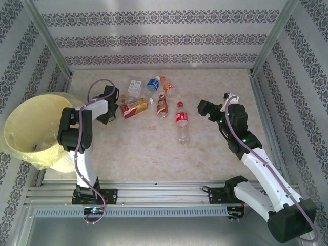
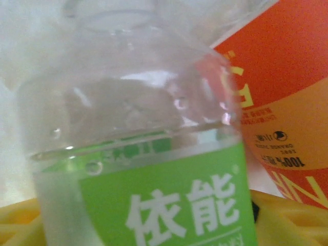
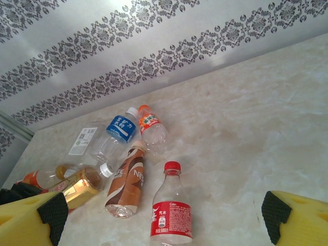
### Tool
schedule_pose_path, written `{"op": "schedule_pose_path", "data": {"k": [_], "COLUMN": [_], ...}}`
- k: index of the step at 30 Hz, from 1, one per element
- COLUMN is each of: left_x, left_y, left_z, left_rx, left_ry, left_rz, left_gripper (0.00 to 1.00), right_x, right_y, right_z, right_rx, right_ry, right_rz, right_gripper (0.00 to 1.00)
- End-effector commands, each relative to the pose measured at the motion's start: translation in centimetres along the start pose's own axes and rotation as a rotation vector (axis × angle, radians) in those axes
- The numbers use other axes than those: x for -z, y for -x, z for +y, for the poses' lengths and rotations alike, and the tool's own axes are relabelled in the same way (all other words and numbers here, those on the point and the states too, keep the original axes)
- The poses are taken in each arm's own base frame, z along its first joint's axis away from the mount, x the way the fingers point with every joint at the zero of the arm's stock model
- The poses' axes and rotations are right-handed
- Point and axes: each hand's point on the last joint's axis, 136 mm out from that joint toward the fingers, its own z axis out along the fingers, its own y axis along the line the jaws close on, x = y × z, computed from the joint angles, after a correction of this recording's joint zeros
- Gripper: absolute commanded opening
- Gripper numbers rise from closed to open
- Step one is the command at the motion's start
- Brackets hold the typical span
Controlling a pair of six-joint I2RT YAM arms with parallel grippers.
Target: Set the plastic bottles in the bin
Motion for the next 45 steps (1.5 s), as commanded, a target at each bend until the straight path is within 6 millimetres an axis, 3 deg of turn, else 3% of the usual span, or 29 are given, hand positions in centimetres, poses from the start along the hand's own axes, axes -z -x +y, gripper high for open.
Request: {"op": "schedule_pose_path", "data": {"k": [1,10,18,25,30,34,45], "left_x": [0.0,1.4,4.0,7.2,10.5,13.1,19.8], "left_y": [0.7,1.6,2.2,2.2,1.9,1.0,0.6], "left_z": [1.0,1.2,2.3,3.3,1.8,-0.9,-5.8], "left_rx": [0.003,-0.046,-0.058,-0.14,-0.284,-0.383,-0.494], "left_ry": [0.007,-0.025,-0.039,-0.106,-0.181,-0.314,-0.567], "left_rz": [-0.024,-0.064,-0.093,-0.125,-0.14,-0.118,-0.119], "left_gripper": [0.71,0.56,0.53,0.54,0.54,0.54,0.54], "right_x": [0.1,-0.4,-0.4,1.5,1.9,1.9,1.6], "right_y": [1.2,1.0,1.0,2.8,2.4,1.9,-0.1], "right_z": [0.5,0.7,0.9,4.2,5.8,7.4,11.1], "right_rx": [0.008,-0.007,-0.012,0.053,0.148,0.238,0.41], "right_ry": [0.014,0.025,0.036,0.226,0.291,0.331,0.428], "right_rz": [-0.026,-0.014,-0.014,-0.146,-0.138,-0.147,-0.127], "right_gripper": [0.98,0.98,0.98,0.98,0.98,0.98,0.98]}}
